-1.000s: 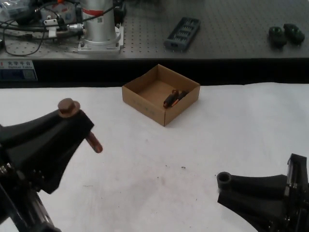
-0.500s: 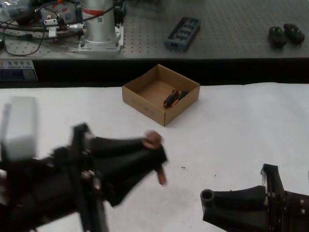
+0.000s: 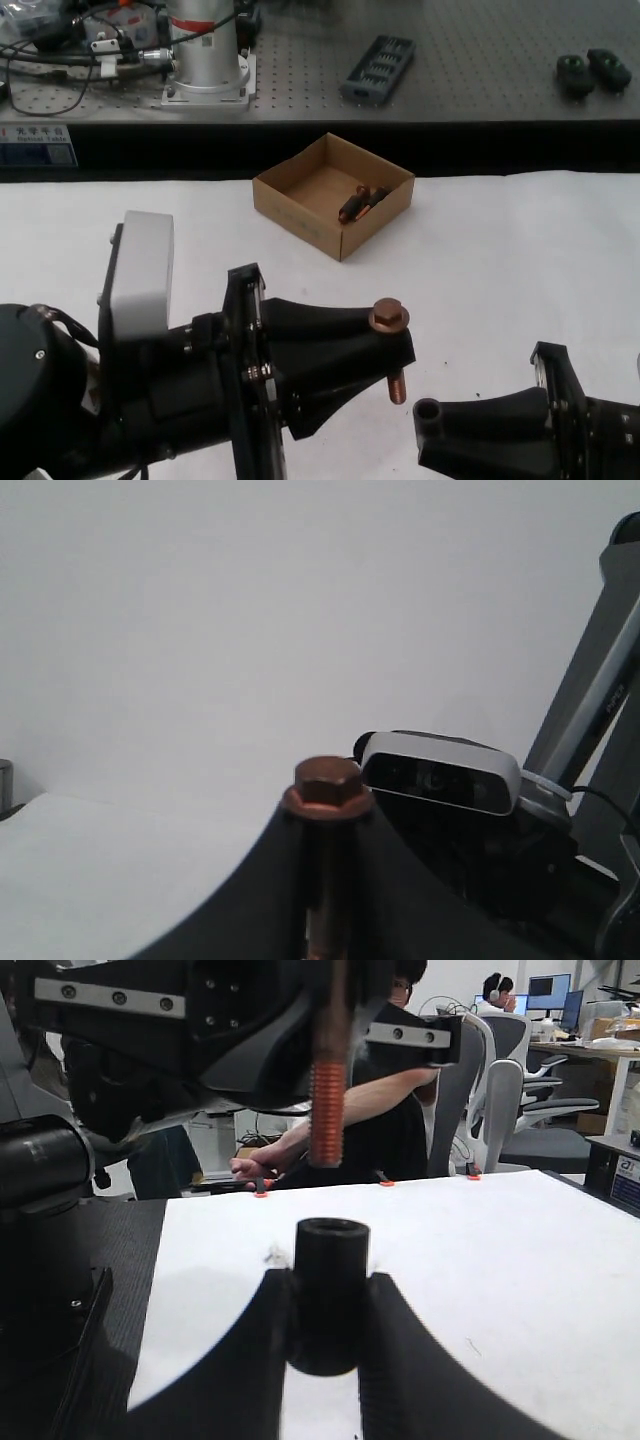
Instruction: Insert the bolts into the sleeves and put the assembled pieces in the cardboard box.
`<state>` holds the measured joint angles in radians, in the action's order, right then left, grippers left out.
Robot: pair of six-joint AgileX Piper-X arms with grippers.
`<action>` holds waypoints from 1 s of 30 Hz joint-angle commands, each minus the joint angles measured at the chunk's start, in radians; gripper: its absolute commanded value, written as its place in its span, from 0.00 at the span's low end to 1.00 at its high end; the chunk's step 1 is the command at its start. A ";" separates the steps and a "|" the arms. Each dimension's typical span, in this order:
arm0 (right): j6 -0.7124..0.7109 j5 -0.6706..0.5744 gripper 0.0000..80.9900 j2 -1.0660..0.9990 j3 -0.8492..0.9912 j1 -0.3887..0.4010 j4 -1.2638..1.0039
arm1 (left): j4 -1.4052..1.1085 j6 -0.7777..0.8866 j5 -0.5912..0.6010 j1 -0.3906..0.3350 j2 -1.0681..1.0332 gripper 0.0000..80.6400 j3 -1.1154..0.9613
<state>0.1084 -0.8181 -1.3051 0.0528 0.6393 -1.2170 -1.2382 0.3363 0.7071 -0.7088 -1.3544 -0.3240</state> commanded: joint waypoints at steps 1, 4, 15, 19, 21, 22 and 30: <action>0.034 0.015 0.07 -0.011 0.002 0.004 -0.036 | -0.037 0.030 0.016 -0.004 0.000 0.01 -0.014; 0.034 0.015 0.07 -0.013 0.002 0.004 -0.036 | -0.043 0.032 0.016 -0.015 0.000 0.01 -0.014; 0.038 -0.007 0.07 -0.012 0.002 0.004 -0.036 | -0.043 0.009 0.016 -0.072 -0.061 0.01 -0.043; 0.038 -0.007 0.07 -0.012 0.002 0.004 -0.036 | -0.042 -0.001 0.021 -0.079 -0.067 0.01 -0.043; 0.041 -0.007 0.07 -0.012 0.002 0.004 -0.036 | -0.042 -0.005 0.023 -0.079 -0.067 0.01 -0.043; 0.041 -0.007 0.07 -0.012 0.002 0.004 -0.036 | -0.036 -0.006 0.023 -0.079 -0.067 0.01 -0.043; 0.049 -0.031 0.07 -0.012 0.002 0.004 -0.046 | 0.059 -0.098 0.023 -0.079 -0.067 0.01 -0.043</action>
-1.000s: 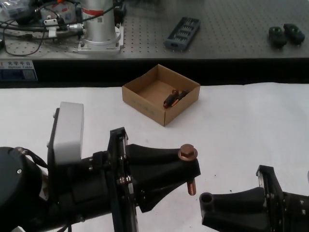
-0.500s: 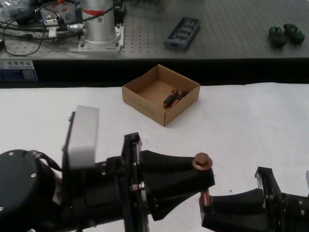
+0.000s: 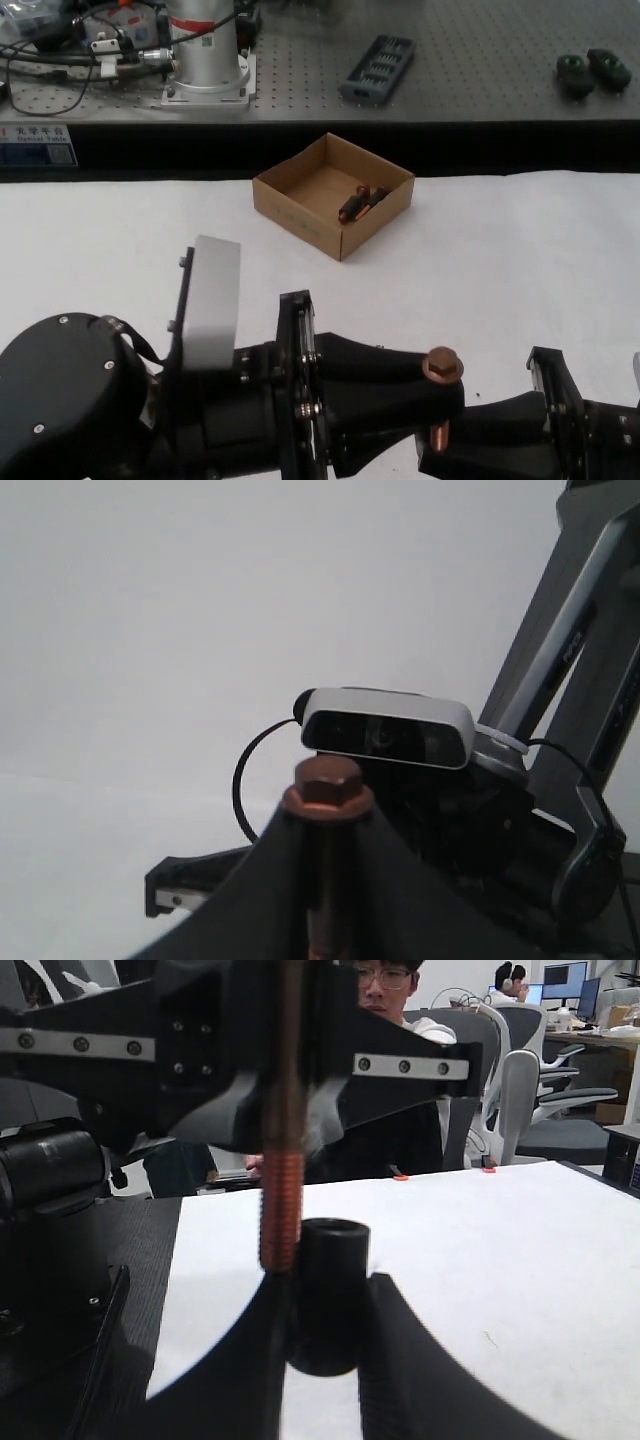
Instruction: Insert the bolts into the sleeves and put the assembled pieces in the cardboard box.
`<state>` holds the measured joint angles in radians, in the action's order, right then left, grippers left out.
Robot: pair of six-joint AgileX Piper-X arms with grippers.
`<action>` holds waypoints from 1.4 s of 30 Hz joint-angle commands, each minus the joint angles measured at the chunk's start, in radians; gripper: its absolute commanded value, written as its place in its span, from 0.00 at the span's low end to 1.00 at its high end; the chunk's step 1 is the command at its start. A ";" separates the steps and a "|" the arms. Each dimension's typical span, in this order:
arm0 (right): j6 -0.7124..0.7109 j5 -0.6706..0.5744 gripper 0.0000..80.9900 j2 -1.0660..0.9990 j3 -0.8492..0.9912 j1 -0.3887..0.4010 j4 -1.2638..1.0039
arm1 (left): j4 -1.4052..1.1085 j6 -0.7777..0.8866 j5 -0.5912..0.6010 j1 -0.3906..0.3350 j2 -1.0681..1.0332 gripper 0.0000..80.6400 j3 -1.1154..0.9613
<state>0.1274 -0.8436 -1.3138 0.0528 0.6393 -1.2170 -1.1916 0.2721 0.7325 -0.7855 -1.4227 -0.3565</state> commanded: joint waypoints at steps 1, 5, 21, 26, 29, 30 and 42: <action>0.029 -0.005 0.07 -0.003 0.002 0.004 -0.046 | 0.015 -0.039 -0.002 -0.002 0.001 0.01 -0.011; 0.029 -0.005 0.07 -0.003 0.002 0.004 -0.046 | 0.016 -0.040 -0.002 -0.002 0.001 0.01 -0.011; 0.029 -0.005 0.07 -0.003 0.002 0.004 -0.046 | -0.136 0.047 -0.002 -0.002 0.001 0.01 -0.011; 0.025 -0.028 0.07 -0.003 0.002 0.004 -0.044 | -0.179 0.034 -0.014 -0.002 0.001 0.01 -0.011; 0.020 -0.027 0.07 -0.003 0.002 0.004 -0.044 | -0.177 0.017 -0.014 -0.002 0.001 0.01 -0.008; 0.019 -0.027 0.07 -0.003 0.002 0.004 -0.042 | -0.173 0.011 -0.014 -0.002 0.001 0.01 -0.005; 0.014 -0.050 0.07 -0.003 0.002 0.004 -0.045 | -0.040 -0.027 -0.029 0.009 0.001 0.01 0.009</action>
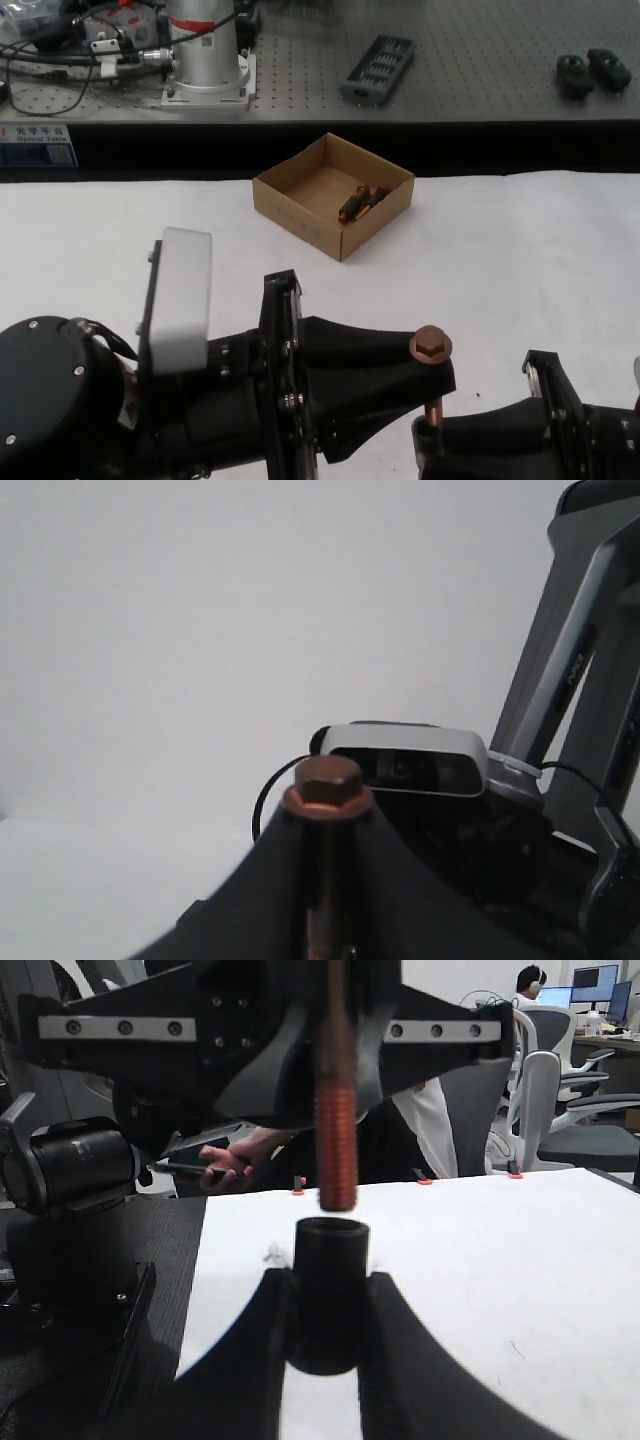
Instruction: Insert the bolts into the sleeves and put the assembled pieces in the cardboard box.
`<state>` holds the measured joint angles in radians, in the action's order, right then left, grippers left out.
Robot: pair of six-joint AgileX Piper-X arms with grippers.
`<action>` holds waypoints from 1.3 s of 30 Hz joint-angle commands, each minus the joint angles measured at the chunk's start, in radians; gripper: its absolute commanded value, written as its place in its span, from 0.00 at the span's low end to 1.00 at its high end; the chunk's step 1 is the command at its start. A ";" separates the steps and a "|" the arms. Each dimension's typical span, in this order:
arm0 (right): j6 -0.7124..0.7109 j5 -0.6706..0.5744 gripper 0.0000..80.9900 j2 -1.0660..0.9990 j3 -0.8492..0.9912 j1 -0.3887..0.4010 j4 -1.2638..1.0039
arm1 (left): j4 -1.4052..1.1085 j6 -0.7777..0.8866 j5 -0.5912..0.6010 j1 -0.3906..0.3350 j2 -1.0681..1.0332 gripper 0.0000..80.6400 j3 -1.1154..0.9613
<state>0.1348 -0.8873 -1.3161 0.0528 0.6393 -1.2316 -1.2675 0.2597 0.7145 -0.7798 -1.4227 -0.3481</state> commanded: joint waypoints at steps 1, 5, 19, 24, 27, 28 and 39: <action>0.006 -0.006 0.07 -0.001 0.002 0.004 -0.031 | 0.063 -0.027 -0.011 0.003 0.001 0.01 0.001; 0.006 -0.006 0.07 -0.001 0.002 0.004 -0.033 | 0.124 -0.051 -0.002 0.003 0.001 0.01 0.001; 0.006 -0.006 0.07 -0.001 0.002 0.004 -0.039 | 0.090 -0.049 0.009 0.003 0.001 0.01 0.001; 0.006 -0.006 0.07 -0.001 0.002 0.004 -0.036 | -0.083 0.044 0.007 0.003 0.001 0.01 0.001; -0.003 -0.006 0.07 -0.001 0.002 0.004 -0.031 | -0.129 0.086 0.009 0.003 0.001 0.01 0.001; -0.003 -0.006 0.07 -0.001 0.002 0.004 -0.031 | -0.129 0.090 0.009 0.003 0.004 0.01 0.001; -0.023 0.091 0.07 -0.001 0.060 -0.035 0.050 | -0.050 0.056 -0.036 0.098 0.005 0.01 -0.002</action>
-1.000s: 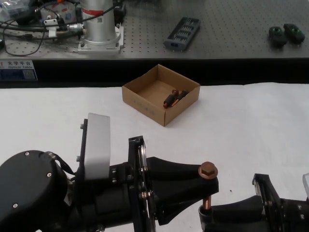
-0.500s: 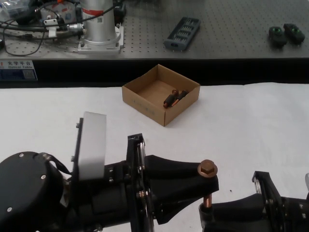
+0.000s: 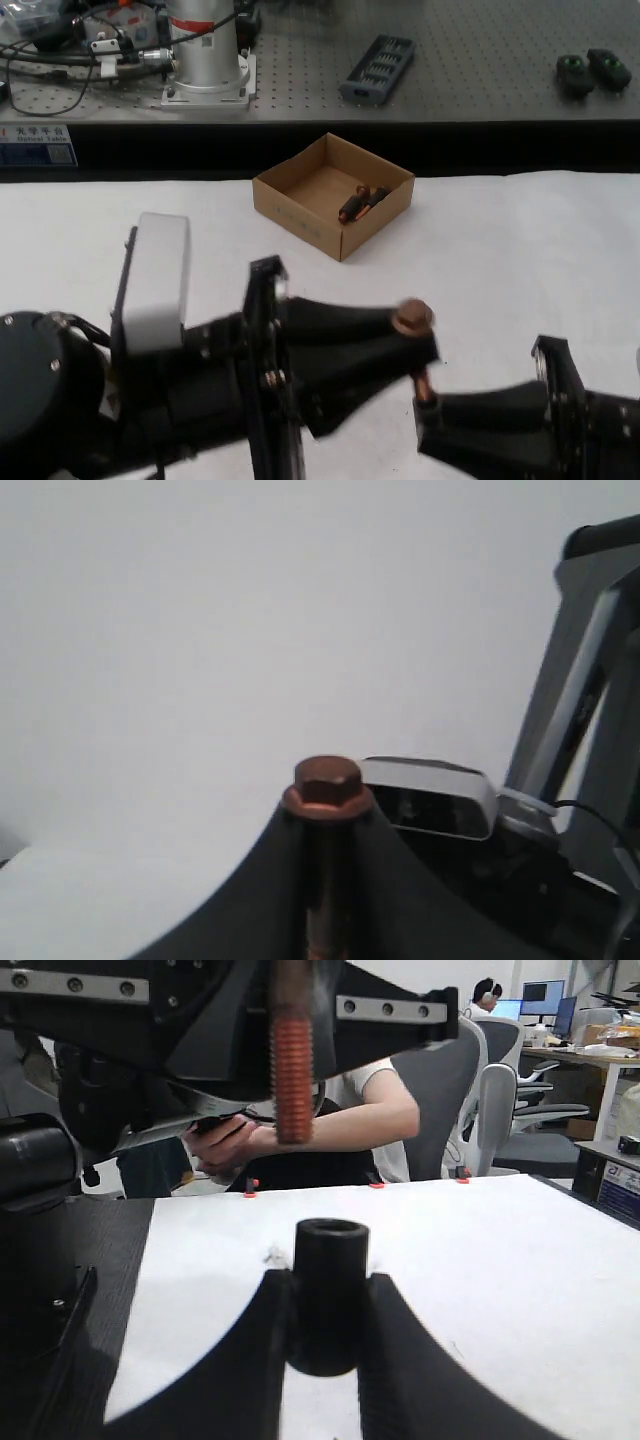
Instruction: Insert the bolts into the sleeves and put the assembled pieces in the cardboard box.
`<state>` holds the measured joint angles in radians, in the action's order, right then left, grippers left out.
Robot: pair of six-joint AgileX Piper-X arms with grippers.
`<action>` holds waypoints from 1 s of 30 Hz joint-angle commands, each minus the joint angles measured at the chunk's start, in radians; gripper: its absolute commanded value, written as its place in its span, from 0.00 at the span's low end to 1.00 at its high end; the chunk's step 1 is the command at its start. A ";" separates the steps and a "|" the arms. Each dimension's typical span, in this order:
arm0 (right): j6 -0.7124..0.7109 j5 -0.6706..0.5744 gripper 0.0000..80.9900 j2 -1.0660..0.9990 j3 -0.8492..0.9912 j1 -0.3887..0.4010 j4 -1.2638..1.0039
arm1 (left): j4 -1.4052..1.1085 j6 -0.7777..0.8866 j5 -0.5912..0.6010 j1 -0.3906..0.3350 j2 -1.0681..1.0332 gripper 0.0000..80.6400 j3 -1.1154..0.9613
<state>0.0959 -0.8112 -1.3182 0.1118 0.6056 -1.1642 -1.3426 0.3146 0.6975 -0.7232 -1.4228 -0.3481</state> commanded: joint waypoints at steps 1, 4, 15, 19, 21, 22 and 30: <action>0.014 0.004 0.07 0.001 0.021 -0.011 0.019 | 0.041 0.002 -0.019 0.063 0.005 0.01 -0.002; -0.051 0.019 0.07 0.001 0.072 -0.030 0.098 | 0.041 0.002 -0.019 0.146 0.005 0.01 -0.007; -0.096 0.023 0.07 -0.101 0.232 -0.048 0.217 | 0.210 0.011 0.115 0.251 0.005 0.01 -0.179; -0.127 0.023 0.07 -0.184 0.233 -0.048 0.161 | 0.275 -0.049 0.122 0.251 0.001 0.01 -0.183; -0.125 0.023 0.07 -0.226 0.233 -0.048 0.108 | 0.291 -0.072 0.122 0.251 -0.011 0.01 -0.183; -0.118 0.023 0.07 -0.245 0.233 -0.048 0.084 | 0.294 -0.082 0.122 0.251 -0.021 0.01 -0.183; -0.047 0.022 0.07 -0.328 0.266 -0.048 -0.009 | 0.222 -0.077 0.142 0.251 -0.131 0.01 -0.183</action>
<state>0.0379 -0.7792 -1.6376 0.3625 0.5655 -1.1474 -1.0682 0.2349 0.8197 -0.4748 -1.5339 -0.5172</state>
